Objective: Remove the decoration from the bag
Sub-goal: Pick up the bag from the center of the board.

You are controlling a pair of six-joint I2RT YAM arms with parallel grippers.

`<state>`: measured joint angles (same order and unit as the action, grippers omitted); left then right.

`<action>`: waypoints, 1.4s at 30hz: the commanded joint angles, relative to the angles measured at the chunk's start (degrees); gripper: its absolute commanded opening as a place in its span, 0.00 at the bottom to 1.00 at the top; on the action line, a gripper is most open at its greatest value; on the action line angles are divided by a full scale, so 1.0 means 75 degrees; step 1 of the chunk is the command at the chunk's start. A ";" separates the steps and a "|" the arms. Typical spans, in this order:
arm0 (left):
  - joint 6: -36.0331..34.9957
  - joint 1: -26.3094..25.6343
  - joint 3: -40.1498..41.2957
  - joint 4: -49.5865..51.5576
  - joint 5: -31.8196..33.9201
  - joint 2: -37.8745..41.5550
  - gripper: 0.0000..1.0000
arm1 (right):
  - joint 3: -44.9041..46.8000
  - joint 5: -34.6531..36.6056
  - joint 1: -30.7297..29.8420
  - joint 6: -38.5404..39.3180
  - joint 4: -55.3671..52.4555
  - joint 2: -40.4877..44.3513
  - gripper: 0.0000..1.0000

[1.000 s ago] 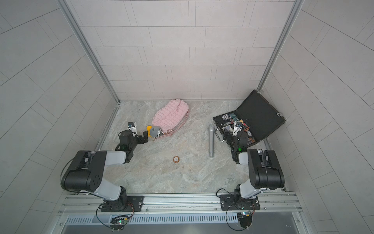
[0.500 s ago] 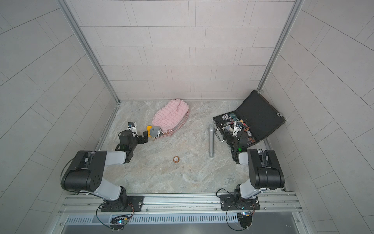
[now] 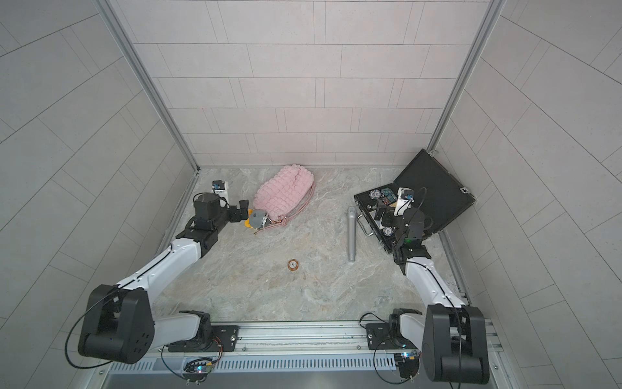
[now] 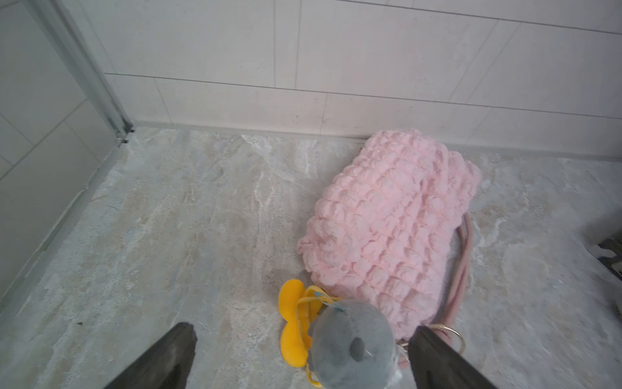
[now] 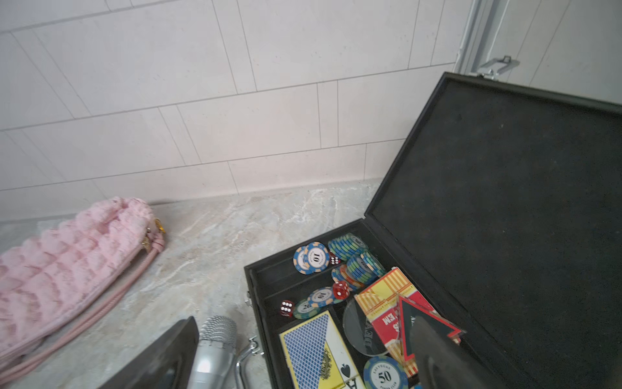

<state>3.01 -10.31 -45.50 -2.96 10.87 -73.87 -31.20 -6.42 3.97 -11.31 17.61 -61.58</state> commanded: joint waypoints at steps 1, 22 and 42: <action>-0.0106 -0.0698 -0.0800 0.1780 -0.0021 -0.0349 1.00 | -0.0384 -0.0948 -0.0091 -0.0493 -0.2168 0.0469 1.00; -0.1887 -0.2679 -0.5347 0.4405 0.0924 -0.5549 1.00 | -0.0765 -0.0975 -0.1538 -0.0733 -0.3989 0.0677 1.00; -0.1670 -0.2562 -0.6446 0.4839 0.2112 -0.6958 0.40 | -0.0671 -0.0908 -0.1610 -0.0694 -0.3715 0.0386 1.00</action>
<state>-10.46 -30.06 -92.62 31.20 26.68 -125.19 -36.27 -13.50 -7.90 -16.75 -11.77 -58.50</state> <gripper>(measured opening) 0.420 0.996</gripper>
